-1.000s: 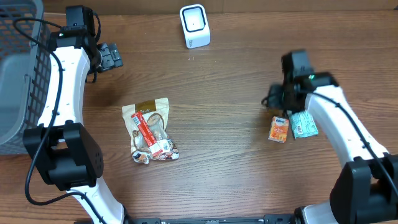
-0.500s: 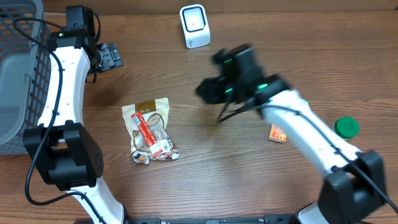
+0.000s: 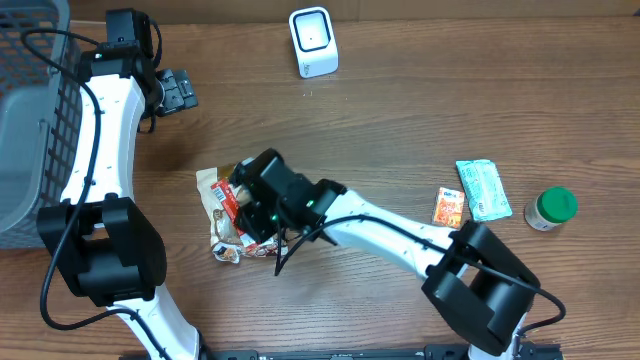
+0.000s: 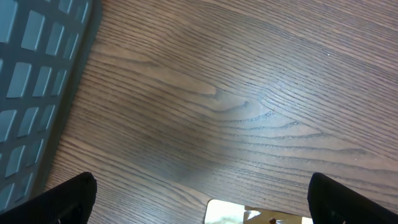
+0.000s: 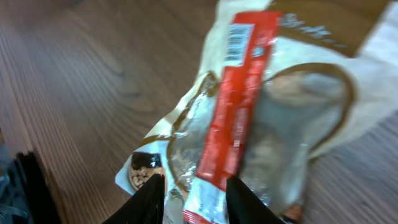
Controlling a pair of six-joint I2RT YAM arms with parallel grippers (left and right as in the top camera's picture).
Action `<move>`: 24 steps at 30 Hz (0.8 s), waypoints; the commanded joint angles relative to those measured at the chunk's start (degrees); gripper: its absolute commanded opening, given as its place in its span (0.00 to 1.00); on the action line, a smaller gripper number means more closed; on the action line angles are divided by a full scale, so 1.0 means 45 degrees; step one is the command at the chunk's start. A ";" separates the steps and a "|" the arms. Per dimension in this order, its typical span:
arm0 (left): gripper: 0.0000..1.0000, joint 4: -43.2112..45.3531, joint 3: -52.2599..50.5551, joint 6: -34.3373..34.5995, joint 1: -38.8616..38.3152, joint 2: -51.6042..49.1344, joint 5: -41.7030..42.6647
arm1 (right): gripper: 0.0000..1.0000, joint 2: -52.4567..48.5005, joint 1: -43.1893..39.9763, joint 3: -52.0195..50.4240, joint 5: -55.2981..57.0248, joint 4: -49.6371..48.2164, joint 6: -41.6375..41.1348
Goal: Scan the item barcode
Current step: 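Move the right gripper left over the snack bag, then lower the right gripper and grasp the red stick snack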
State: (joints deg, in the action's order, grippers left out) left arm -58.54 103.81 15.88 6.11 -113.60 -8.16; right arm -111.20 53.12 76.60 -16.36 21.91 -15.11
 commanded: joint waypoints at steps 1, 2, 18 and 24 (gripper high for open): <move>1.00 0.0015 0.0097 -0.0146 -0.0053 0.0165 0.0063 | 0.33 0.0000 0.0505 0.0121 0.1229 -0.0121 0.0777; 1.00 0.0015 0.0097 -0.0146 -0.0053 0.0165 0.0063 | 0.33 -0.0010 0.0597 0.0121 0.1656 -0.0112 0.0772; 1.00 0.0015 0.0097 -0.0146 -0.0053 0.0165 0.0063 | 0.32 -0.1258 0.0937 0.0112 0.2181 0.0306 0.1287; 1.00 0.0015 0.0097 -0.0146 -0.0053 0.0165 0.0068 | 0.27 -0.1302 0.0991 0.0112 0.2195 0.0306 0.1302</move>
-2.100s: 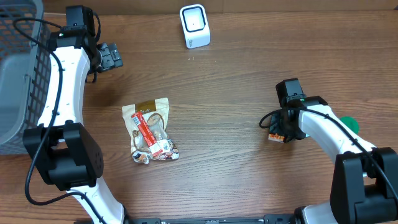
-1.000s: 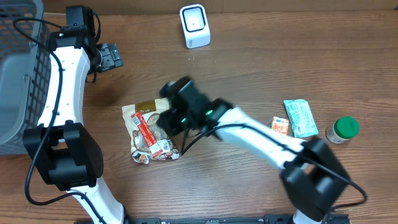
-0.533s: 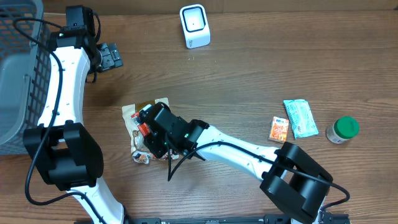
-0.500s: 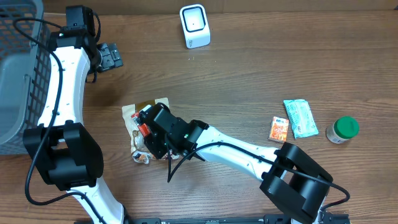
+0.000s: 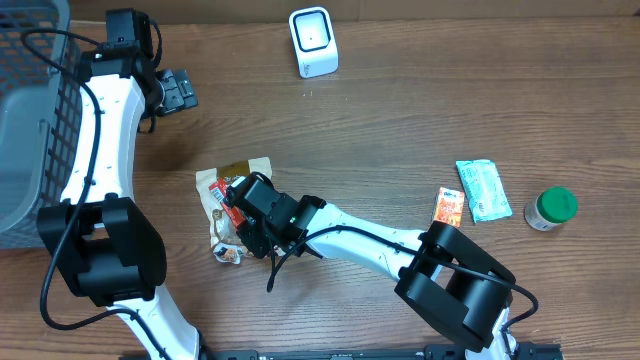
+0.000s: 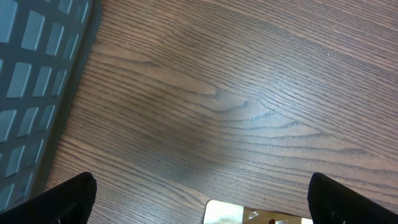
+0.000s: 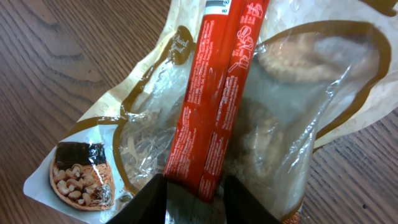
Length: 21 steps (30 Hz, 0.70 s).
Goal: Scan the item barcode
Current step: 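Lower the right gripper and grasp the red stick snack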
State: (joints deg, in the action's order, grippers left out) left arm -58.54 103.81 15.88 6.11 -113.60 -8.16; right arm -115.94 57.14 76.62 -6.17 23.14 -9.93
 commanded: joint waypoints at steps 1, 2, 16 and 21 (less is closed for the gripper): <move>1.00 0.0015 0.0097 -0.0146 -0.0053 0.0165 0.0063 | 0.25 -0.0248 0.0097 0.0107 -0.0068 0.0034 0.0151; 1.00 0.0015 0.0097 -0.0146 -0.0053 0.0165 0.0063 | 0.22 -0.0253 0.0097 0.0107 -0.0068 0.0039 0.0151; 1.00 0.0015 0.0097 -0.0146 -0.0053 0.0165 0.0063 | 0.04 -0.0049 -0.0151 0.0185 -0.0068 0.0034 0.0141; 1.00 0.0015 0.0097 -0.0146 -0.0053 0.0165 0.0063 | 0.04 0.1132 -0.0593 0.0228 -0.0063 0.0083 0.0146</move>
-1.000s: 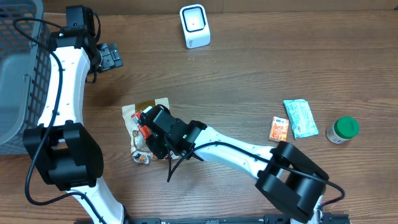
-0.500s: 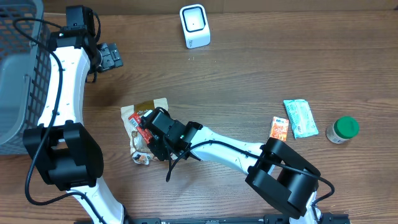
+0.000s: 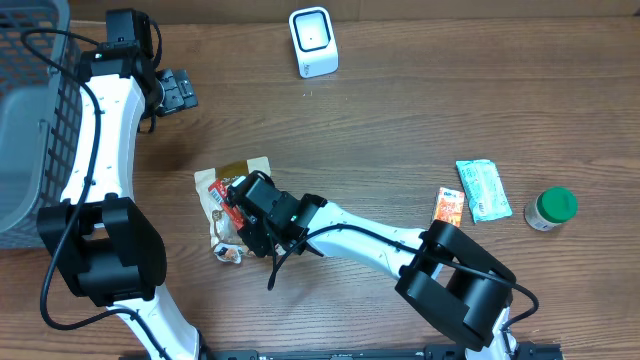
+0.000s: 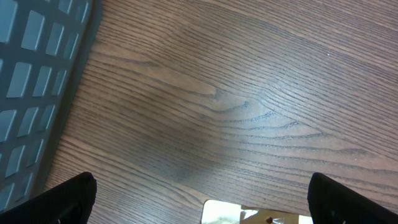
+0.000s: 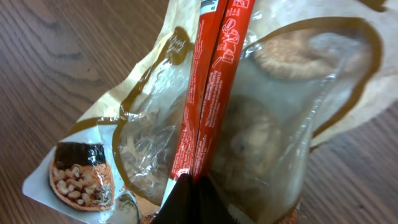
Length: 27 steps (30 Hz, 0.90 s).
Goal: Scan the item barcode
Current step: 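Lower the right gripper and grasp the red stick snack, then lift the red stick snack and carry it right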
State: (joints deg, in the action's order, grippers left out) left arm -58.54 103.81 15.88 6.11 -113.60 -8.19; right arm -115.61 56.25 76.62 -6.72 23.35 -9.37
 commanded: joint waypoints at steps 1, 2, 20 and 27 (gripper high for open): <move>1.00 0.0015 0.0097 -0.0146 -0.0053 0.0165 0.0068 | 0.04 0.1311 -0.0544 0.0228 0.0058 0.0136 0.0024; 1.00 0.0015 0.0097 -0.0151 -0.0053 0.0165 0.0068 | 0.04 0.1462 -0.0670 0.0228 0.0058 0.0243 0.0049; 1.00 0.0015 0.0097 -0.0146 -0.0053 0.0165 0.0068 | 0.04 0.1603 -0.2506 0.0107 0.3701 0.2453 0.3079; 1.00 0.0010 0.0097 -0.0146 -0.0053 0.0165 0.0073 | 0.04 0.1355 -0.4046 0.0107 0.3808 0.3793 0.3099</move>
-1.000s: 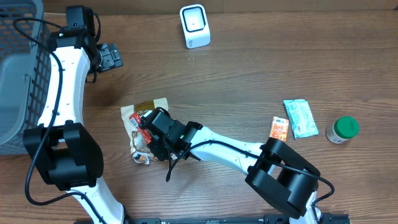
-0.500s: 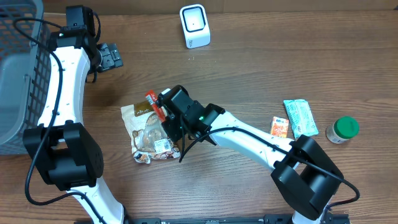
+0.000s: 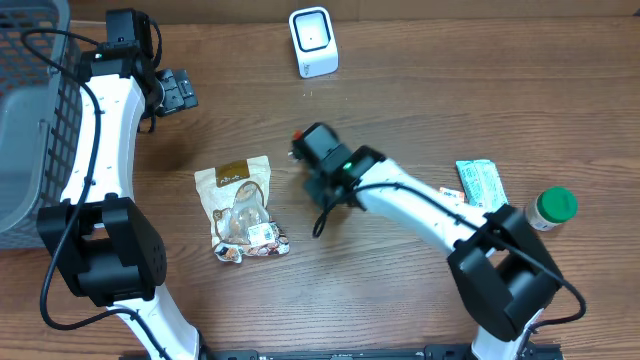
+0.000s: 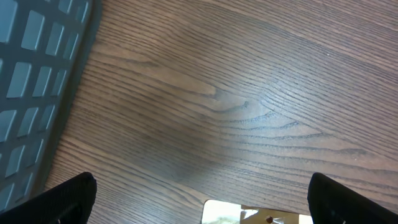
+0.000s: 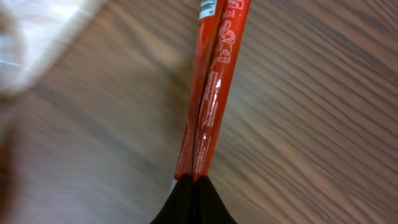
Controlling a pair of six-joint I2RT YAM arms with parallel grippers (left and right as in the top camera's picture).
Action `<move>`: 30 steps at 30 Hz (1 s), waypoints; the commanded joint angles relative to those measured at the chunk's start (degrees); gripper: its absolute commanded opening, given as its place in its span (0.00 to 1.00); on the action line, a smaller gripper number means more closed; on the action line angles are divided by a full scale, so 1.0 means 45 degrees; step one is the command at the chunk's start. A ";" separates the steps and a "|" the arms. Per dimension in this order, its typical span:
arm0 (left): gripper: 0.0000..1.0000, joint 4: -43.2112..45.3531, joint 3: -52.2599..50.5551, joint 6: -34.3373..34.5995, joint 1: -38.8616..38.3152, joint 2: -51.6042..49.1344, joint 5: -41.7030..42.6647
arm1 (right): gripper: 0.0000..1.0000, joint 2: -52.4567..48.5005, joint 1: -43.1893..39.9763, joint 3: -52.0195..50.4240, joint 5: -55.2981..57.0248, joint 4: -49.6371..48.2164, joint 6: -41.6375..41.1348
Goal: Scan the item barcode
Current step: 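Lift the red stick snack and carry it right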
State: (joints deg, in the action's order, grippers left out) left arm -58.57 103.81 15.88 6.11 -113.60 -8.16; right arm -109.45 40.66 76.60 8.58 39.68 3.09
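Observation:
A slim red stick packet point(image 5: 211, 93) is pinched at its near end by my right gripper point(image 5: 193, 186), which is shut on it; part of a barcode shows at the packet's far end. From overhead, the right gripper point(image 3: 303, 142) is mid-table with a bit of the red packet point(image 3: 296, 134) sticking out, roughly a third of the table's depth in front of the white barcode scanner point(image 3: 313, 40) at the back edge. My left gripper point(image 3: 180, 92) hangs open at the far left, and the left wrist view shows the left gripper point(image 4: 200, 186) over bare wood.
A clear-and-tan snack bag point(image 3: 243, 208) lies left of centre; its top edge point(image 4: 249, 213) shows in the left wrist view. A grey basket point(image 3: 25, 120) is at the left edge. At the right lie an orange packet point(image 3: 449, 206), a teal packet point(image 3: 482, 189) and a green-lidded jar point(image 3: 551, 208).
My right gripper, still shut on the red packet, has moved up and to the right, off the snack bag to the middle of the table. The bag stays behind. The left arm has not moved.
My right gripper hung open over the red packet lying on the snack bag, then straddled it. By 0.9 s ago it was shut on the packet's end. Now it holds the packet away from the bag, nearer the scanner. The left gripper stayed open throughout.

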 commanded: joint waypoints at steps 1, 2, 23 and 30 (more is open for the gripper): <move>1.00 0.0019 0.0097 -0.0146 -0.0053 0.0165 0.0068 | 0.04 -0.0136 -0.0811 0.0112 0.0359 0.0301 0.0325; 1.00 0.0019 0.0097 -0.0146 -0.0053 0.0165 0.0063 | 0.04 -0.0199 -0.1005 0.0112 0.0359 0.0418 0.0325; 1.00 0.0019 0.0097 -0.0146 -0.0053 0.0165 0.0068 | 0.43 -0.0636 -0.2817 0.0112 -0.0296 0.1025 0.0321; 1.00 0.0019 0.0097 -0.0146 -0.0053 0.0165 0.0063 | 0.44 -0.0636 -0.3152 0.0112 -0.0316 0.0879 -0.0758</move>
State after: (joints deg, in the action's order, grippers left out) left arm -58.54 103.81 15.88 6.11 -113.60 -8.16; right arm -112.16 27.94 76.60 7.64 44.10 3.81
